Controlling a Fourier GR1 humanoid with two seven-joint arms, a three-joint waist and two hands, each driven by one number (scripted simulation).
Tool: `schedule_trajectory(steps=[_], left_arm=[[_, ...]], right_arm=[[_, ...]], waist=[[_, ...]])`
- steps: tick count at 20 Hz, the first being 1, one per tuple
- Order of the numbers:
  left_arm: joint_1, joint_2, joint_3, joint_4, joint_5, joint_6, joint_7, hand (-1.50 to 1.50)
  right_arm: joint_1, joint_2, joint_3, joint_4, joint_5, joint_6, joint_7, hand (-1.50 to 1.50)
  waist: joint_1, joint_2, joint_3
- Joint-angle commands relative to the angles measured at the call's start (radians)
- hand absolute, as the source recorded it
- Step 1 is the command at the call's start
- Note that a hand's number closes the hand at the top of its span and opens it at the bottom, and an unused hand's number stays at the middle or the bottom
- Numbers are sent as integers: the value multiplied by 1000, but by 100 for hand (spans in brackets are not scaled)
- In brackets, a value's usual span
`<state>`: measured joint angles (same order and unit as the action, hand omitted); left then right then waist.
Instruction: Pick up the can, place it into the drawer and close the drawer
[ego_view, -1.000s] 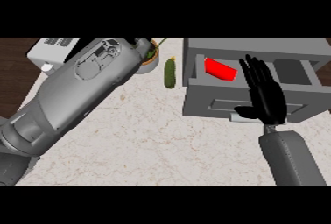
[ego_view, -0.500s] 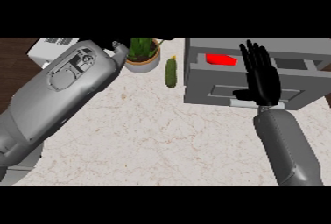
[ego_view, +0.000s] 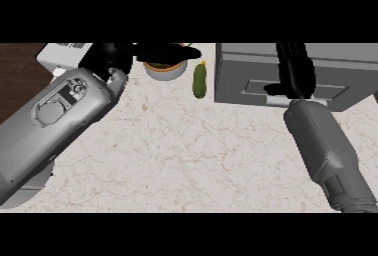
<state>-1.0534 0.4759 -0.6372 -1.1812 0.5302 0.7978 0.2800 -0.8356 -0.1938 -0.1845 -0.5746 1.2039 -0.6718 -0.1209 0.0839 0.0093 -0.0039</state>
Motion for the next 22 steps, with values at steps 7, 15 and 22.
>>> schedule_trajectory(steps=[7, 15, 22], left_arm=[[128, 35, 2, -113, -38, -9, -27, -150], [194, 65, 7, -188, -58, -7, -14, -150], [256, 60, 23, -197, -58, -31, -61, -150]], right_arm=[[-212, -8, -46, 248, 24, -61, 25, -150], [-270, -25, -91, 313, 0, -86, 6, -150], [-314, 40, -187, 289, -134, -32, -147, -150]], waist=[[12, 21, 6], [15, 23, 7], [6, 21, 8]])
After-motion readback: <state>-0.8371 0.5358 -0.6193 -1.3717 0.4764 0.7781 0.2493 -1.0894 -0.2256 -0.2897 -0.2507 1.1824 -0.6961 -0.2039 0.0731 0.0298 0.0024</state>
